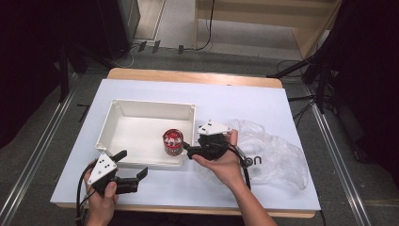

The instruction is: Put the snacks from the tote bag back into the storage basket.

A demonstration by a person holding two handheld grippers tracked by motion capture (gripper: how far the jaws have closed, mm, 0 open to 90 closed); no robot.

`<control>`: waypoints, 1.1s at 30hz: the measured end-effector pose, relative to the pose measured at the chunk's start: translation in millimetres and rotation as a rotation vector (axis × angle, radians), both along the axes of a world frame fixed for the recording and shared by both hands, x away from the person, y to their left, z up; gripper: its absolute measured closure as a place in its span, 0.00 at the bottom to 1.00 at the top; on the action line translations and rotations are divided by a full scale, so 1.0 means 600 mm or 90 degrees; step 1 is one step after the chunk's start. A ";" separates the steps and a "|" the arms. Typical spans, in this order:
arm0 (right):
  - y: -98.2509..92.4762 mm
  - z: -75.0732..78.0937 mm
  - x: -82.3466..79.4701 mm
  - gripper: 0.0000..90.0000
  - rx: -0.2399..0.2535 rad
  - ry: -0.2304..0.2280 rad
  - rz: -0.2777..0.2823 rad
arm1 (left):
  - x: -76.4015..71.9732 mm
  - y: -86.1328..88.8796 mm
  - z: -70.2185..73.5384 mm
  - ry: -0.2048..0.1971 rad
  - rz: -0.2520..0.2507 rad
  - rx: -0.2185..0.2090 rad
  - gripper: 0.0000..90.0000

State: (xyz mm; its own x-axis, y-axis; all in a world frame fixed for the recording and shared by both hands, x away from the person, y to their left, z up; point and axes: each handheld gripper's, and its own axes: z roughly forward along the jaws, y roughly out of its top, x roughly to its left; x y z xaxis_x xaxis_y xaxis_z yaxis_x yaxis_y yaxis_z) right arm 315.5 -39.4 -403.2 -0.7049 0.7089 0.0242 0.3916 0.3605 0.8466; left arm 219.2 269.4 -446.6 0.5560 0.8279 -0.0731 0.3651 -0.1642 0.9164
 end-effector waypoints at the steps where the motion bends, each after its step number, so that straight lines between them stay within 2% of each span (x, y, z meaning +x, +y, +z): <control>1: -0.004 0.000 0.000 0.22 0.001 0.001 -0.005 | 0.001 0.000 0.000 -0.001 -0.001 0.000 0.04; 7: -0.033 0.001 -0.004 0.20 0.010 0.003 -0.033 | 0.009 0.000 0.001 -0.003 -0.005 -0.002 0.04; 12: -0.064 0.003 -0.006 0.20 0.031 0.008 -0.057 | 0.014 0.004 0.004 -0.006 -0.001 -0.008 0.04; 18: -0.097 0.008 -0.011 0.20 0.045 0.001 -0.086 | 0.020 0.004 0.005 -0.007 0.001 -0.009 0.04; 33: -0.155 -0.001 -0.028 0.19 0.062 -0.001 -0.128 | 0.026 0.002 0.005 0.003 0.002 -0.031 0.04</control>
